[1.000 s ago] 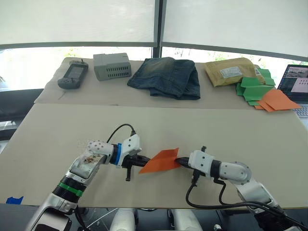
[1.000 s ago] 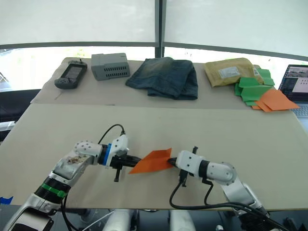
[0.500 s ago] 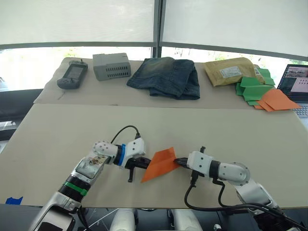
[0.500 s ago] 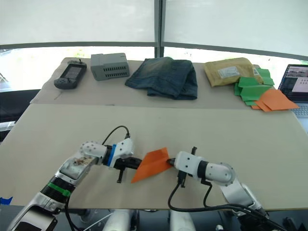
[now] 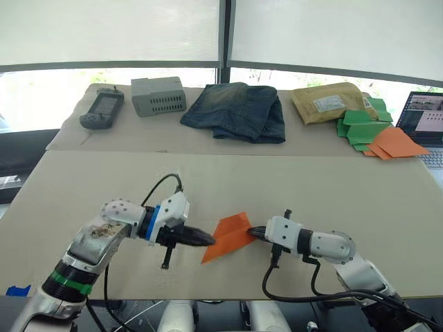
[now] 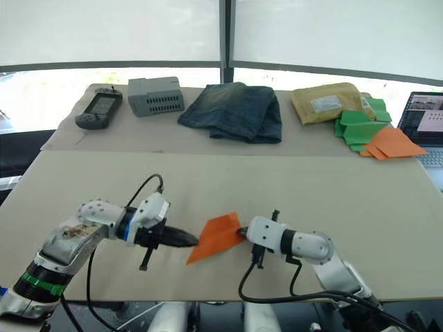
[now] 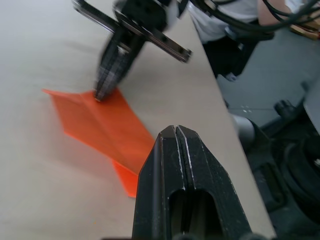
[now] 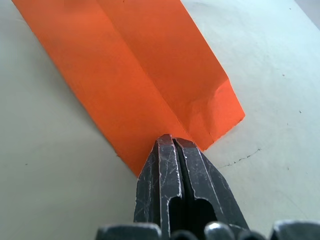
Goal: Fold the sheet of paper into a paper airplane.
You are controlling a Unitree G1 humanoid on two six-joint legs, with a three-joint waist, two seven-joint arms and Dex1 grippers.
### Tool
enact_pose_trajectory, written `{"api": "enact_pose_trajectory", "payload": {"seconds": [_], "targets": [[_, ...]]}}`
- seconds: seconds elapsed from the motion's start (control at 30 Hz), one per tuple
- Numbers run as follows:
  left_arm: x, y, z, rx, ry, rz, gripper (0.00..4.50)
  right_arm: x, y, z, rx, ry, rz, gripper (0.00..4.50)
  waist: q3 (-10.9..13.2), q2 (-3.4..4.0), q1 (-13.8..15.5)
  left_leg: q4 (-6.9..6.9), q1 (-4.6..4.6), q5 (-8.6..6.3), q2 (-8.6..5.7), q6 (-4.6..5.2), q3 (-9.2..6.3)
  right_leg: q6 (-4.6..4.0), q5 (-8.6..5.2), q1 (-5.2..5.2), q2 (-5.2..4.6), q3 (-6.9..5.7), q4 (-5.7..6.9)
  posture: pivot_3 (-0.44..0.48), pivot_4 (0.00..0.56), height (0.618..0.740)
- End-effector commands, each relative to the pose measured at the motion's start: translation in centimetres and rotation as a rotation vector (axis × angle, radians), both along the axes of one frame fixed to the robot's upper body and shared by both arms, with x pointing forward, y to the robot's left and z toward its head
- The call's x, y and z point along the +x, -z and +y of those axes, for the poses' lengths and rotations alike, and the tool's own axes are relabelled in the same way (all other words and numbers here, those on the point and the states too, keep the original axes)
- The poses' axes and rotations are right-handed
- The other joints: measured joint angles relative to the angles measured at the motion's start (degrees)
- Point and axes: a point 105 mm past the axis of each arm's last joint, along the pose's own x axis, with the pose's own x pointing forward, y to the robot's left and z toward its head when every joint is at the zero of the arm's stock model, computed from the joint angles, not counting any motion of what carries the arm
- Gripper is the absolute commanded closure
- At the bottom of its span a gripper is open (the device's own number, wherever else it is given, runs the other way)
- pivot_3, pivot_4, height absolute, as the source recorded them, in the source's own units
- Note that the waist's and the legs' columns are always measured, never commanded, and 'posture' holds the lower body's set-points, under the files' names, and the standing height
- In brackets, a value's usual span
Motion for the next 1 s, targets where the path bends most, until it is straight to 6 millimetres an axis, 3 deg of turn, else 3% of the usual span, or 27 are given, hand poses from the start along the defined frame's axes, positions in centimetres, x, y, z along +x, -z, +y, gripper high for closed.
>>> {"api": "enact_pose_trajectory", "payload": {"seconds": [0.03, 0.1, 0.2, 0.4, 0.57, 0.73, 1.0], "targets": [[1.0, 2.6, -0.6, 0.065, -0.048, -0.09, 4.48, -1.0, 2.2, -0.2, -0.06, -0.004, 0.094, 4.5, -0.01, 0.01, 0.06, 0.0, 0.06, 0.0, 0.0, 0.0, -0.01, 0.0, 0.0, 0.04, -0.02, 0.02, -0.01, 0.0, 0.15, 0.722], [1.6, 3.5, -0.9, 0.092, -0.067, -0.148, 4.48, -0.9, 1.7, -0.2, -0.056, -0.001, 0.084, 4.5, 0.0, -0.01, 0.08, 0.01, 0.11, 0.0, 0.01, -0.01, -0.03, 0.0, 0.0, 0.06, -0.04, 0.04, -0.01, 0.0, 0.15, 0.722], [0.9, 4.2, -1.1, 0.105, -0.043, -0.135, 4.48, -0.6, 0.8, -0.4, -0.053, 0.006, 0.065, 4.5, -0.01, -0.01, 0.08, 0.0, 0.06, -0.01, 0.03, -0.02, -0.03, 0.0, 0.0, 0.01, -0.06, 0.04, -0.04, 0.0, 0.15, 0.722], [0.9, 4.8, -0.1, 0.169, -0.022, -0.146, 4.48, -0.1, -1.9, -0.1, -0.037, -0.034, 0.01, 4.5, -0.02, 0.01, 0.18, -0.03, -0.01, -0.13, 0.05, -0.17, 0.0, -0.02, -0.02, -0.09, -0.07, 0.01, -0.04, 0.0, 0.15, 0.722], [1.3, 4.6, 0.5, 0.188, -0.012, -0.16, 4.48, -1.3, -3.8, 0.9, -0.018, -0.167, -0.001, 4.5, -0.01, 0.01, 0.17, -0.02, -0.41, -0.12, 0.03, -0.16, 0.16, -0.01, -0.01, -0.48, -0.05, 0.02, -0.02, 0.0, 0.15, 0.722], [1.9, 4.4, 0.6, 0.19, -0.001, -0.171, 4.48, -2.6, -3.8, 2.1, -0.032, -0.284, -0.009, 4.5, -0.01, 0.01, 0.26, 0.0, -0.58, -0.12, 0.03, -0.16, 0.27, -0.01, 0.0, -0.64, 0.03, -0.03, 0.02, 0.0, 0.15, 0.722], [2.2, 3.8, -0.2, 0.165, 0.019, -0.167, 4.48, -1.4, -1.9, 3.8, -0.075, -0.31, 0.011, 4.5, -0.01, 0.0, 0.2, 0.15, -0.59, -0.11, 0.03, -0.16, 0.3, -0.01, 0.01, -0.65, 0.04, -0.01, 0.1, 0.0, 0.15, 0.722]]}}
